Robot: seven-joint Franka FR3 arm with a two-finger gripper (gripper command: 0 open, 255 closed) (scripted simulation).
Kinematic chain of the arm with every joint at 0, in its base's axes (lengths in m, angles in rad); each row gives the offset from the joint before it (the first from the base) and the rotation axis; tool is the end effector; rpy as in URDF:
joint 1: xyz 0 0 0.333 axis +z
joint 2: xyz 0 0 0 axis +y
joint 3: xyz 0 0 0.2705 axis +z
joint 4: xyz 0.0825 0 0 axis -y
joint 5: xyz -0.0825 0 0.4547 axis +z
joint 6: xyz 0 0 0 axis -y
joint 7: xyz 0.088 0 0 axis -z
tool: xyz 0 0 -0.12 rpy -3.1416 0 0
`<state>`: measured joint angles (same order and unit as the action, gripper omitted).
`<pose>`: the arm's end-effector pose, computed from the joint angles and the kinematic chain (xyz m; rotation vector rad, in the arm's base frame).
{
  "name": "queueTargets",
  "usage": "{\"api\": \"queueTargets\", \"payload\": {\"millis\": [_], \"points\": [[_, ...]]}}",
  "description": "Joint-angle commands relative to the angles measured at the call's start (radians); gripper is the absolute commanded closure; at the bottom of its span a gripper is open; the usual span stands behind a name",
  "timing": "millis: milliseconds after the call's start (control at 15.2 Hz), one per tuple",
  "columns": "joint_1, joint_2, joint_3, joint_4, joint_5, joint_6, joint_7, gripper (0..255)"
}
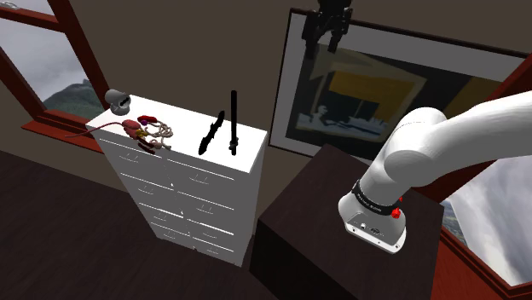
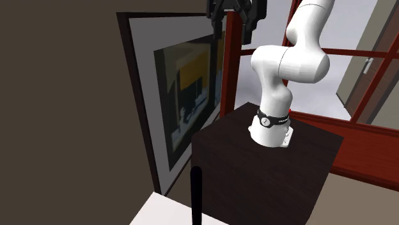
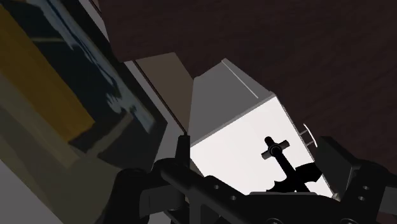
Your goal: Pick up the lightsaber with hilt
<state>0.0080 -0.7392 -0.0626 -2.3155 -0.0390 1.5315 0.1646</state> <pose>0.4158 -0.0297 0.5440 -3.1244 0.3175 0.0721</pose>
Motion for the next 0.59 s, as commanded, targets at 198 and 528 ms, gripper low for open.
{"api": "queueTargets", "payload": {"millis": [198,528], "points": [[0.013,0.073,0.021,-0.010,0.019,0.093,0.028,0],[0.034,0.214,0.055,0.002,0.043,0.240,0.070,0]]}}
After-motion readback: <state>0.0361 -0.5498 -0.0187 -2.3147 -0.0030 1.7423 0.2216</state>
